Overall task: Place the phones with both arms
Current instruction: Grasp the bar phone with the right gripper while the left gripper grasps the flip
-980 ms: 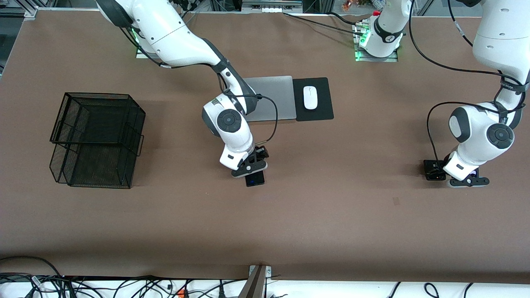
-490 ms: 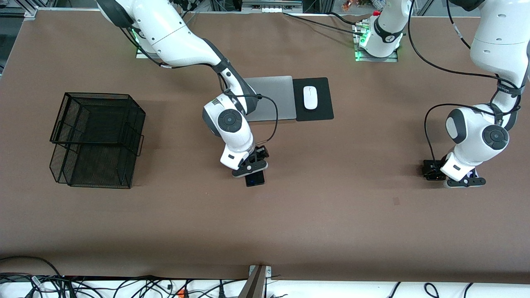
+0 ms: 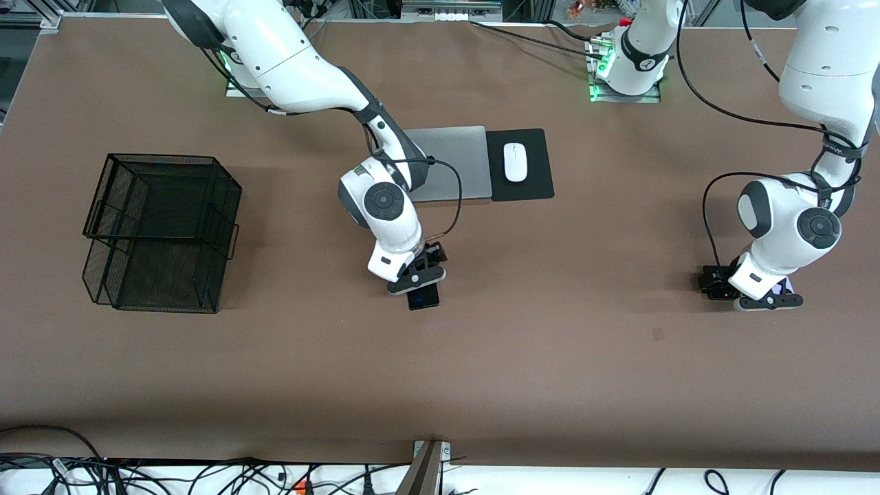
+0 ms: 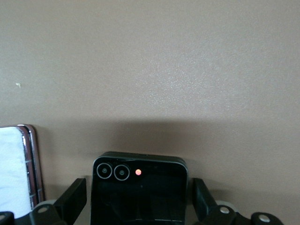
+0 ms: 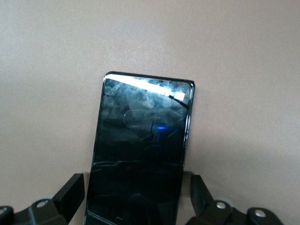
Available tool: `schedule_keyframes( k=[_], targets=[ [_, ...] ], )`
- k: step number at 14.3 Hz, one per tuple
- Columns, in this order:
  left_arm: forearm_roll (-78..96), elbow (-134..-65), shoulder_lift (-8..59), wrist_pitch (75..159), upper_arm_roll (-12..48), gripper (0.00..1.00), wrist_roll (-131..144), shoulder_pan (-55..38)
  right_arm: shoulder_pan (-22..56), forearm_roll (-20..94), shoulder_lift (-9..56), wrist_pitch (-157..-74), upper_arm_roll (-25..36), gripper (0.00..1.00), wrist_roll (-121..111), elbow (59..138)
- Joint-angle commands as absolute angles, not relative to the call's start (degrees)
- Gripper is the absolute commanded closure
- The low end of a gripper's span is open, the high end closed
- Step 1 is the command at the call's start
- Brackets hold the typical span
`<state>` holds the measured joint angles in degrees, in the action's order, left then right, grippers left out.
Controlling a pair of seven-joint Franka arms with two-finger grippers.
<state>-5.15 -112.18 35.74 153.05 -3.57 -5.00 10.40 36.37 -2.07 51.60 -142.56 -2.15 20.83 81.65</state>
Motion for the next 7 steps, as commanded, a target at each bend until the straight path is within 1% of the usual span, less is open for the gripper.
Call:
schedule_keyframes(
  k=[1,7],
  targets=[
    [-4.3,-116.1,34.6,156.3,-3.1,0.00,-5.2,10.8,37.0,-2.9,52.6,-143.2,-1.6,0.00,21.2,80.2],
    [-4.3,-117.3,32.6,155.9,-3.1,0.00,-5.6,10.8,37.0,-3.0,52.6,-143.3,-1.6,0.00,21.2,80.2]
  ],
)
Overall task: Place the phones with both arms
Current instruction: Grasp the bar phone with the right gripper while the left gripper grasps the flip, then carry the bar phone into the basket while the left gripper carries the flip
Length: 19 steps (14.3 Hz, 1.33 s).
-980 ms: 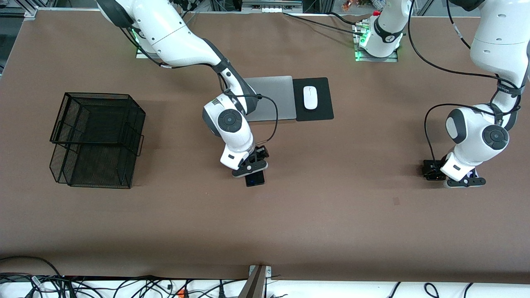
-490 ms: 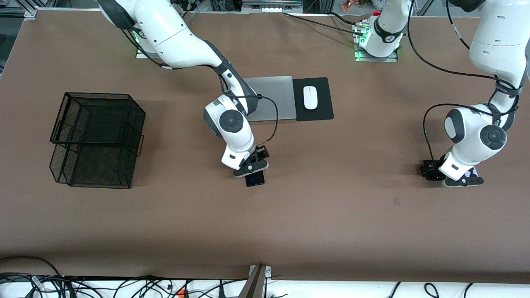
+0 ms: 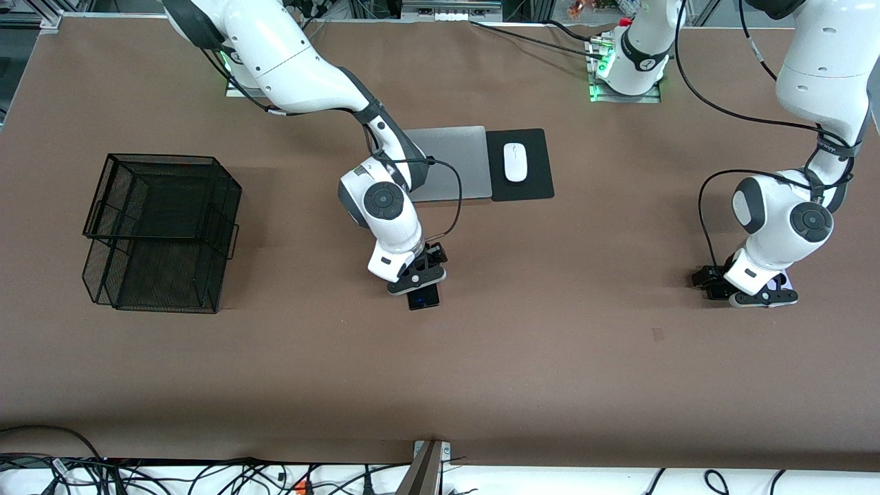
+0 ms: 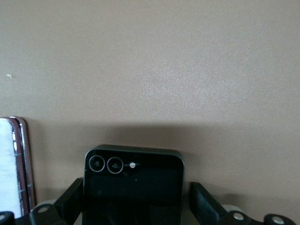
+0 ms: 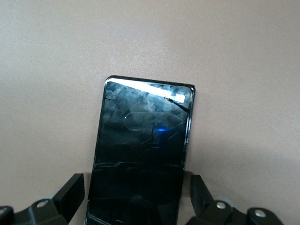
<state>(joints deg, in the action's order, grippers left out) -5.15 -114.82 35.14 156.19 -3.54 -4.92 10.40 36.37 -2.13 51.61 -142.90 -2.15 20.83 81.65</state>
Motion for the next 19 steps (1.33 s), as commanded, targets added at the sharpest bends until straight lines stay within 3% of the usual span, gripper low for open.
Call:
schedule_keyframes(
  k=[1,8,12,14,15,17,18,19],
  targets=[
    [-4.3,-117.2,32.2,155.8,-3.1,0.00,-6.0,10.9,37.0,-3.1,52.6,-143.3,-1.6,0.00,21.2,80.2],
    [-4.4,-117.2,32.4,155.8,-3.3,0.00,-6.5,11.1,37.4,-3.5,52.7,-143.3,-1.6,0.01,21.3,80.3],
    [-5.0,-116.6,32.3,155.8,-3.3,0.00,-8.4,12.7,37.4,-4.2,53.4,-144.8,-1.6,0.07,21.2,80.3],
    [-5.0,-116.5,32.6,155.8,-3.3,0.00,-8.4,13.4,37.4,-4.6,53.4,-144.8,-1.6,0.16,20.7,80.3],
    [-5.0,-116.5,33.0,155.9,-3.1,0.00,-7.9,13.3,37.4,-5.3,53.4,-144.8,-1.5,0.26,20.8,80.3],
    [-4.9,-116.5,33.0,155.9,-3.0,0.00,-8.0,13.2,37.4,-5.4,53.4,-144.8,-1.5,0.62,20.8,80.4],
    [-4.9,-116.5,33.0,155.9,-3.0,0.00,-7.9,13.1,37.3,-5.4,53.3,-144.8,-1.5,0.73,20.7,80.4],
    [-4.7,-116.5,33.0,155.9,-3.0,0.00,-7.8,12.9,37.3,-5.4,53.2,-144.8,-1.5,0.74,20.8,80.4]
  ],
)
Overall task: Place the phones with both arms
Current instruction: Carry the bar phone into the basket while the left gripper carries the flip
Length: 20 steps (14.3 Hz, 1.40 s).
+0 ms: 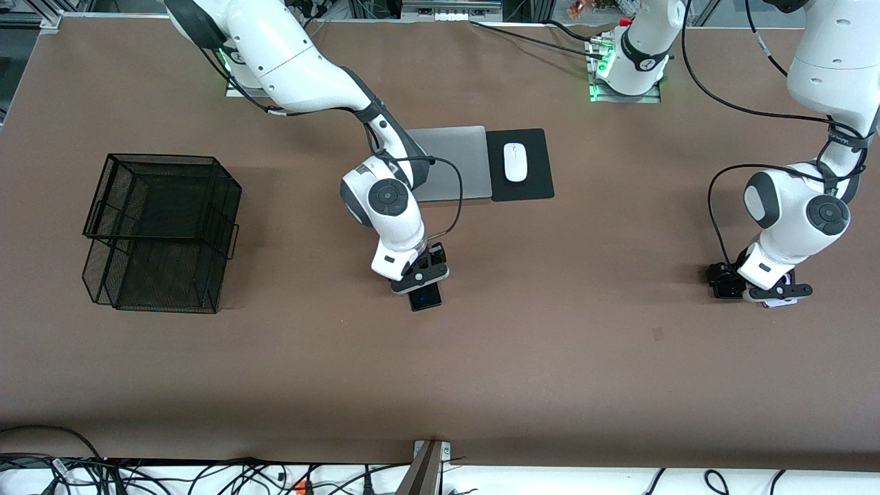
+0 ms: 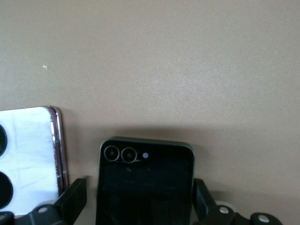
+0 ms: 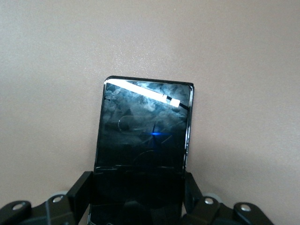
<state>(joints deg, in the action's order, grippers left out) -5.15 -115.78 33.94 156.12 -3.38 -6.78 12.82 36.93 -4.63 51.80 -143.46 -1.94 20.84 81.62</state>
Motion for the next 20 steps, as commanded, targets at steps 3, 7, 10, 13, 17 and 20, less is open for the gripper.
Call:
schedule_keyframes(
  k=[3,7,10,13,17,20],
  targets=[
    [-4.7,-116.4,33.1,155.9,-3.0,0.00,-7.3,12.8,37.0,-5.3,52.5,-144.1,-1.5,0.74,20.9,80.4],
    [-4.5,-115.8,33.4,155.8,-3.0,0.22,-7.2,12.6,36.4,-4.7,45.7,-134.4,0.2,0.74,20.9,80.5],
    [-4.5,-115.8,33.4,155.8,-2.9,0.46,-7.0,12.6,36.4,-4.7,38.3,-126.3,4.0,0.74,21.0,80.5],
    [-4.5,-115.6,33.4,155.6,-3.0,0.64,-6.9,12.6,36.3,-4.6,31.1,-118.2,10.2,0.74,20.2,81.0],
    [-4.5,-113.8,32.6,152.0,-2.6,0.65,-6.9,12.4,36.1,-4.6,23.1,-103.7,18.1,0.77,15.0,81.4],
    [-4.5,-110.8,31.6,145.7,-1.8,0.66,-6.9,11.4,36.1,-4.0,19.6,-92.0,26.9,0.81,14.3,81.3]
  ],
)
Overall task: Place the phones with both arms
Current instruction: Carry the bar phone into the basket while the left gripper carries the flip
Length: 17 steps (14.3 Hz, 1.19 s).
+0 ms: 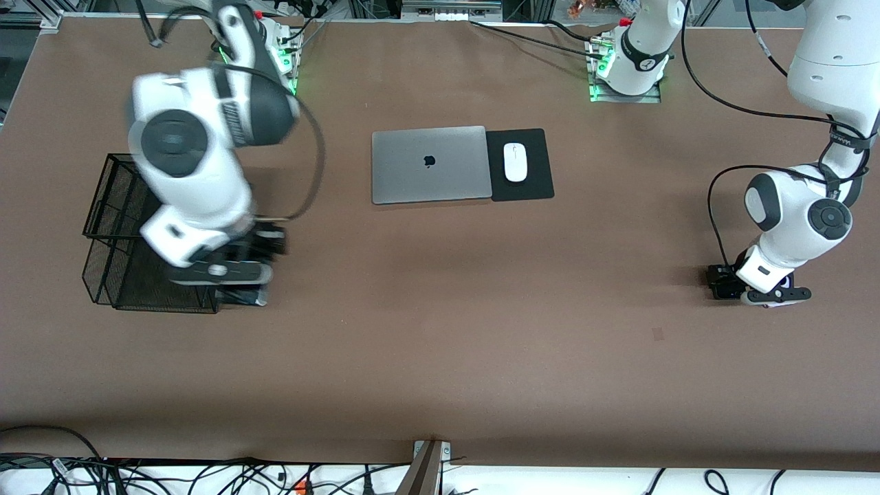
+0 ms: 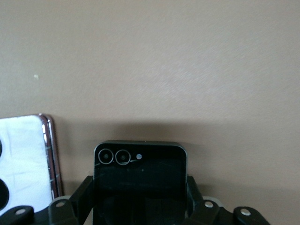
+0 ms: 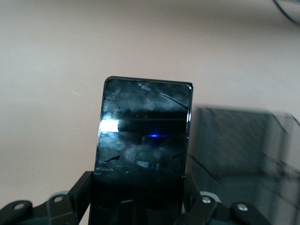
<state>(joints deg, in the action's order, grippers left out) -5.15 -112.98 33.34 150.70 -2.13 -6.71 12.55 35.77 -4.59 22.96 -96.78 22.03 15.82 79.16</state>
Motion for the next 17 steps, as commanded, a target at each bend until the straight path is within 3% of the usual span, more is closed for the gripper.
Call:
schedule_keyframes(
  k=[1,5,8,15,17],
  targets=[
    [-4.5,-109.4,30.8,143.0,-1.8,0.66,-6.9,10.9,36.1,-3.7,18.8,-90.8,29.2,0.81,12.8,81.5],
    [-4.5,-104.5,28.5,133.1,-1.8,0.66,-5.4,8.3,36.1,-2.9,17.5,-90.6,37.7,0.81,0.9,84.6],
    [-4.8,-101.8,29.2,131.8,-1.8,0.66,2.0,4.0,36.1,-3.0,13.7,-91.6,40.2,0.81,-0.3,91.9],
    [-5.0,-100.2,31.9,131.7,-1.9,0.67,15.6,-10.2,36.2,-4.0,0.8,-106.4,46.0,0.81,-8.7,114.3],
    [-5.1,-95.5,34.7,128.5,-1.9,0.67,20.4,-14.2,36.2,-4.0,-0.9,-108.5,46.8,0.80,-8.7,117.9]
  ],
)
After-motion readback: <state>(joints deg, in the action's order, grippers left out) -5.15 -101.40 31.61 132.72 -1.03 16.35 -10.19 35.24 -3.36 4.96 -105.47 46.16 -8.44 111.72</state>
